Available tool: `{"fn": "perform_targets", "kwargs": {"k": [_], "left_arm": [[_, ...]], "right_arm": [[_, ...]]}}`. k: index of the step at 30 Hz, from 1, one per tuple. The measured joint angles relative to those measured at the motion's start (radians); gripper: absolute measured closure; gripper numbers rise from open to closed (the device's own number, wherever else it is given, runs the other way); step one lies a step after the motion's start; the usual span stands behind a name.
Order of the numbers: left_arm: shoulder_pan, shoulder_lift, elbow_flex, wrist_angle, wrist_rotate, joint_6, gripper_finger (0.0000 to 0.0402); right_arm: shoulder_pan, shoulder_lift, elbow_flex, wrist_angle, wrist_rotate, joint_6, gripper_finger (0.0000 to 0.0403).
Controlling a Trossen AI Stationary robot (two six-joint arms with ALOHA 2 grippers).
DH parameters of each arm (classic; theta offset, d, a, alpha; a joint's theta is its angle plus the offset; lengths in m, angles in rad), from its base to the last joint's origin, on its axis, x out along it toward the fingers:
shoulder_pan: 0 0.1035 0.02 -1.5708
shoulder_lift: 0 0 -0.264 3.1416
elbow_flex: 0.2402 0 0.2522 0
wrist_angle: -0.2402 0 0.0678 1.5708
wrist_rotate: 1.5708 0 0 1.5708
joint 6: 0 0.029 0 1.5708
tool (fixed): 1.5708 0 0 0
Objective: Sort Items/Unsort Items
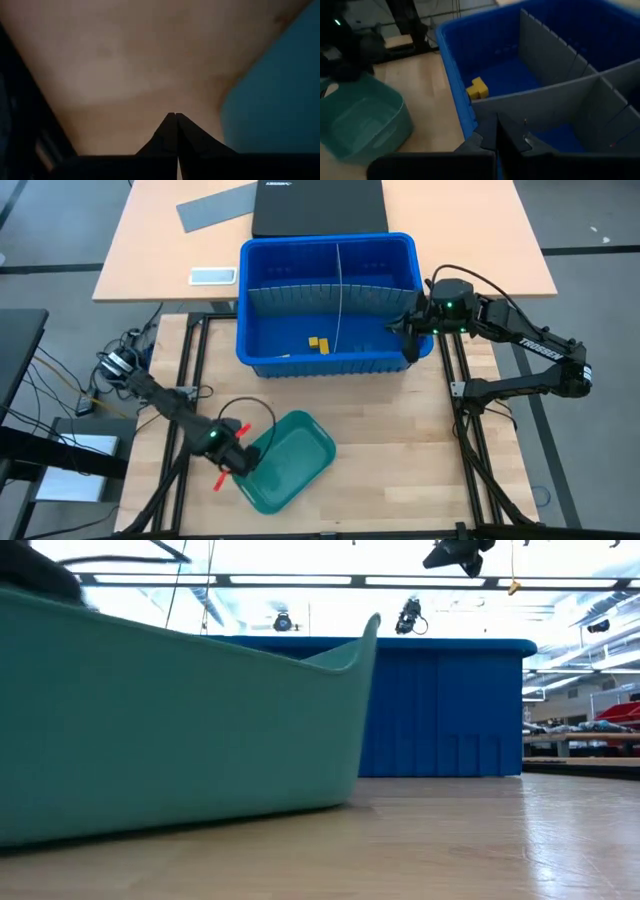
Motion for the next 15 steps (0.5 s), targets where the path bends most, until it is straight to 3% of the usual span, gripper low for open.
{"fn": "perform_targets", "kwargs": {"k": [8,15], "left_arm": [[0.191,-0.055,-0.008,-0.017,-0.159,0.252,0.0402],[0.36,-0.183,0.001,-0.038,-0.297,0.511,0.0402]], "right_arm": [[-0.032,0.05,0.102,0.128,0.084,0.035,0.0403],[-0.133,0.272,0.402,0.093,0.115,0.001,0.0403]]}}
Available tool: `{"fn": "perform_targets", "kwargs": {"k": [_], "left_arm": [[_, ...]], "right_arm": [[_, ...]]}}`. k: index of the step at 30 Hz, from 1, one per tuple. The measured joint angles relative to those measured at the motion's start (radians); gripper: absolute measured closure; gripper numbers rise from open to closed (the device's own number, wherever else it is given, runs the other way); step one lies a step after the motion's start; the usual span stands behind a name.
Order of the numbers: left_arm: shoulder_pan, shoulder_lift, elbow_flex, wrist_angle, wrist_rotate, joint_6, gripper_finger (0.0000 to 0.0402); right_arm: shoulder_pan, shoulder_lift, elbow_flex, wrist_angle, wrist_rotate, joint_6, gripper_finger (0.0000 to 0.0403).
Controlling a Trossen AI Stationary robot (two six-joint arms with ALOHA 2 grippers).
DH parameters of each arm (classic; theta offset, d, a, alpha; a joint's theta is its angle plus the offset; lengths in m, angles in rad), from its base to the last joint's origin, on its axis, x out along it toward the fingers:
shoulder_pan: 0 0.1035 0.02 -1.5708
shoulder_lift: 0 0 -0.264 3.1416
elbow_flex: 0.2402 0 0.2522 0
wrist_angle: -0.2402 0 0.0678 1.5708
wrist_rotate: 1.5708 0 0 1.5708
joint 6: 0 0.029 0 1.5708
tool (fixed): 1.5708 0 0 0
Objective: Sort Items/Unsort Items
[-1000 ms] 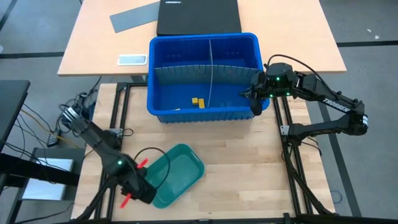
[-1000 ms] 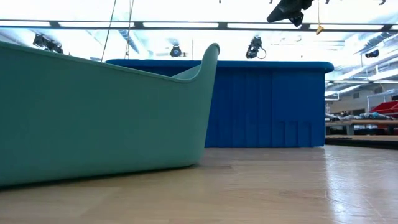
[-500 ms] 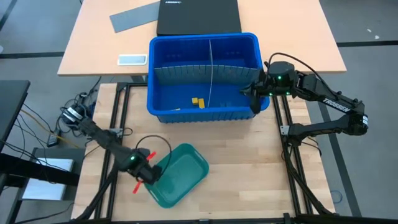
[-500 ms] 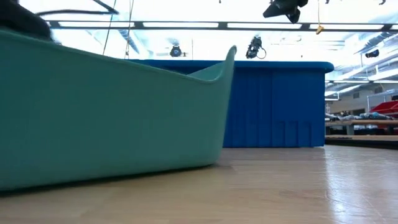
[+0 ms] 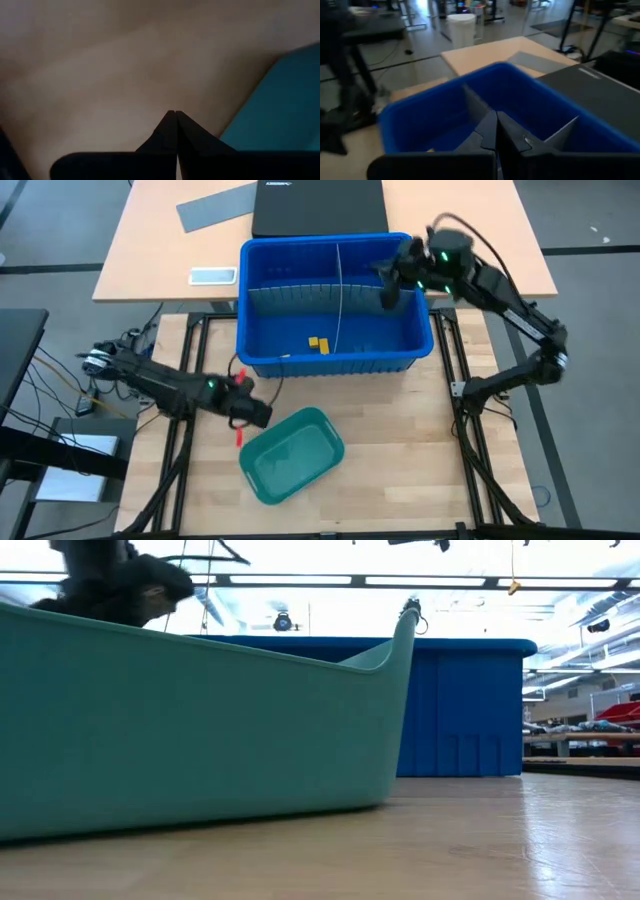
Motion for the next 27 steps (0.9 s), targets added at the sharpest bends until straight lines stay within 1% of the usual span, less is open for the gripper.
{"fn": "perform_targets", "kwargs": {"k": [4,8,11,15,18,24,27], "left_arm": [[0.08,-0.077,0.058,0.001,-0.054,0.153,0.0402],[0.16,-0.142,0.143,0.011,-0.071,0.275,0.0402],[0.211,-0.177,0.215,0.016,-0.068,0.337,0.0402],[0.26,-0.194,0.309,0.025,-0.067,0.446,0.0402],[0.302,-0.196,0.368,0.027,-0.066,0.536,0.0402],[0.415,-0.195,0.436,0.025,-0.066,0.689,0.0401],[0.462,-0.195,0.452,0.025,-0.066,0.744,0.0401]], "right_arm": [[-0.094,0.192,0.276,-0.139,0.017,0.016,0.0403],[-0.219,0.405,0.563,-0.361,0.035,0.082,0.0403],[-0.302,0.559,0.712,-0.528,-0.024,0.177,0.0403],[-0.376,0.646,0.652,-0.619,-0.131,0.332,0.0403],[-0.395,0.719,0.644,-0.688,-0.14,0.384,0.0402],[-0.39,0.807,0.646,-0.583,-0.143,0.472,0.0399],[-0.395,0.85,0.644,-0.587,-0.144,0.509,0.0398]]}}
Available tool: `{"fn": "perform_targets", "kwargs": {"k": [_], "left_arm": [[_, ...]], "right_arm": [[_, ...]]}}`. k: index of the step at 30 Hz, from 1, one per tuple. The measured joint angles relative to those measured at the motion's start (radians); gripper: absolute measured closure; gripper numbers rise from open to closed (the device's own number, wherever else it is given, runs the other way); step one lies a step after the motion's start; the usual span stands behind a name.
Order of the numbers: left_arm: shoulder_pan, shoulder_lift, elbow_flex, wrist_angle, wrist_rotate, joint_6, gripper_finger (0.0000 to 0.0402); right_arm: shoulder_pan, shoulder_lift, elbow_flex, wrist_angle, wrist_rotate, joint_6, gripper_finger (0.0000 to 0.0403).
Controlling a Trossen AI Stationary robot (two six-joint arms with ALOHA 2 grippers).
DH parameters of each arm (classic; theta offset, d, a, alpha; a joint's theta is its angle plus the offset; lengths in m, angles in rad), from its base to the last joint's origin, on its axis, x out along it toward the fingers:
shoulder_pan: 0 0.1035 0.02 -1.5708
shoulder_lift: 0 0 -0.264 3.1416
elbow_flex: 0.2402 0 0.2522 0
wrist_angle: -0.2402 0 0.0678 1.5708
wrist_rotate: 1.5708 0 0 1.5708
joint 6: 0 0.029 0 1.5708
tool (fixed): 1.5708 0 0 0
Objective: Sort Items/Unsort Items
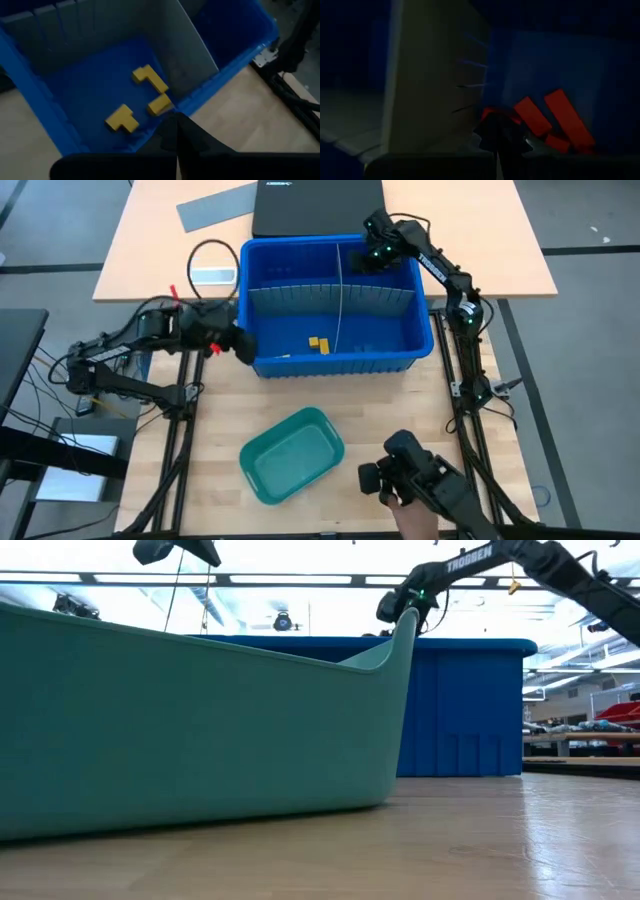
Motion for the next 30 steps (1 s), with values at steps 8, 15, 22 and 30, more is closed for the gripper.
{"fn": "perform_targets", "kwargs": {"k": [8,15,22,30], "left_arm": [[0.095,0.0,0.015,0.0,0.056,0.104,0.0401],[0.14,0.0,0.015,0.0,0.068,0.156,0.0401],[0.174,0.0,0.015,0.0,0.092,0.194,0.0401],[0.193,0.0,0.014,0.0,0.121,0.207,0.0401]], "right_arm": [[-0.037,0.075,0.0,-0.004,-0.009,0.057,0.0365],[-0.08,0.097,-0.002,-0.058,-0.002,0.068,0.0327],[-0.069,0.108,-0.024,-0.084,0.009,0.049,0.0285],[-0.049,0.109,-0.103,-0.05,0.045,0.048,0.0221]]}}
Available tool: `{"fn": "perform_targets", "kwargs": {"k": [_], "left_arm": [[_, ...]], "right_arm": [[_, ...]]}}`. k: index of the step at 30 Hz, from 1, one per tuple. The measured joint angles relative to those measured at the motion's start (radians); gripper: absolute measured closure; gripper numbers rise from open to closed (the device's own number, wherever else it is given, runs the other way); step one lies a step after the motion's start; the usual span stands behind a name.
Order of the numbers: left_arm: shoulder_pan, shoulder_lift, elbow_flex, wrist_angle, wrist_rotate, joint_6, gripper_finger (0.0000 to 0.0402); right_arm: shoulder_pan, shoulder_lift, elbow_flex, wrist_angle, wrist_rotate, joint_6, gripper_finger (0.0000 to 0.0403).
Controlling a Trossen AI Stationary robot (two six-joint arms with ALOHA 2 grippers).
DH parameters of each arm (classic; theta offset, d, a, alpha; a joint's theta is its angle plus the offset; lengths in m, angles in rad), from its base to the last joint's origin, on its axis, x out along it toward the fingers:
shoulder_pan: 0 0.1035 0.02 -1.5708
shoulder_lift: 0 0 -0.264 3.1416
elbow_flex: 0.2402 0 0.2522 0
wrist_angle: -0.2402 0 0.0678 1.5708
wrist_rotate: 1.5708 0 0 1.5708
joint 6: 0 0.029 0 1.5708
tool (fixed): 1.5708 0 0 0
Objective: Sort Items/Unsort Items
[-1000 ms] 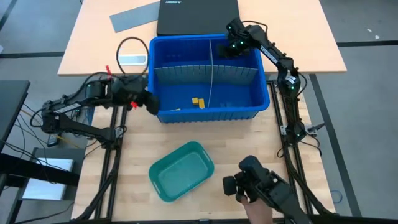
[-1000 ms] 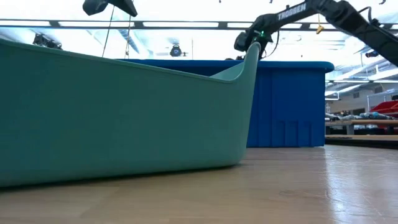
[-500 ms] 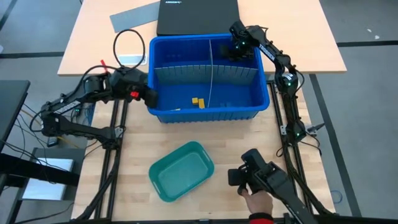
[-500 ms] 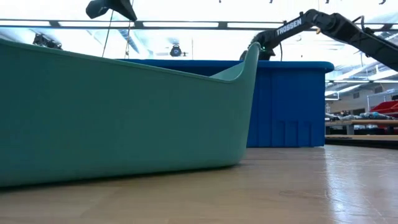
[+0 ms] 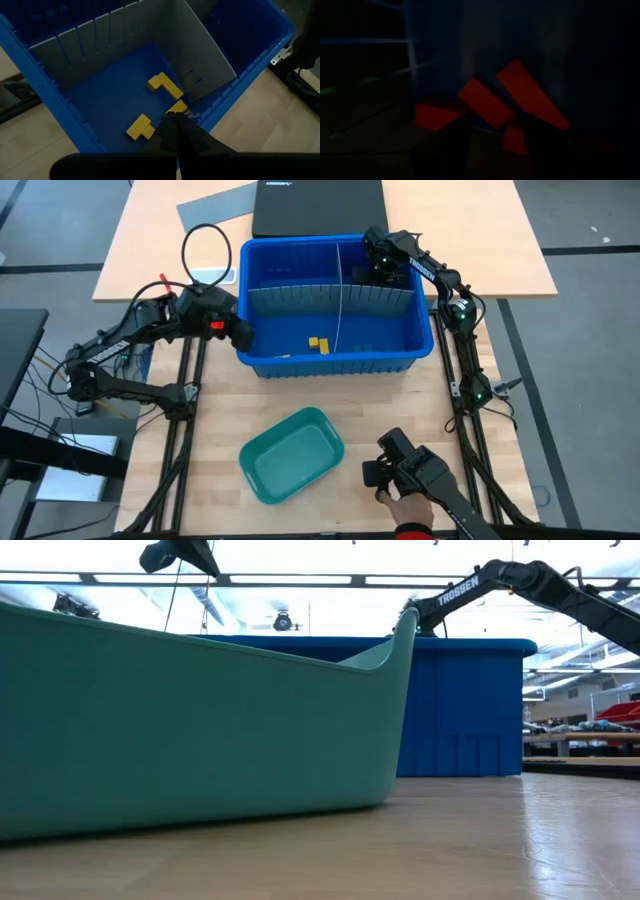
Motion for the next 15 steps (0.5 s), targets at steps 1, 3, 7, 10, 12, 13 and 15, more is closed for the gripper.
{"fn": "perform_targets", "kwargs": {"k": [1,3,7,10,12,13,15], "left_arm": [[0.0,0.0,0.0,0.0,0.002,0.0,0.0401],[0.0,0.0,0.0,0.0,0.004,0.0,0.0401],[0.0,0.0,0.0,0.0,0.006,0.0,0.0401],[0.0,0.0,0.0,-0.001,0.012,0.0,0.0401],[0.0,0.0,0.0,-0.001,0.017,0.0,0.0401],[0.0,0.0,0.0,-0.001,0.022,-0.002,0.0401],[0.0,0.0,0.0,-0.001,0.032,-0.003,0.0401]], "right_arm": [[0.0,0.0,-0.013,0.007,0.01,0.006,0.0212],[0.0,0.0,-0.04,0.015,0.033,0.018,0.0192],[0.0,0.0,-0.097,0.078,0.044,0.02,0.0156],[0.0,0.0,-0.139,0.139,0.042,0.02,0.0139],[0.0,0.0,-0.167,0.155,0.041,0.02,0.0132],[0.0,0.0,-0.18,0.162,0.041,0.02,0.0131],[0.0,-0.001,-0.209,0.183,0.04,0.019,0.0131]]}}
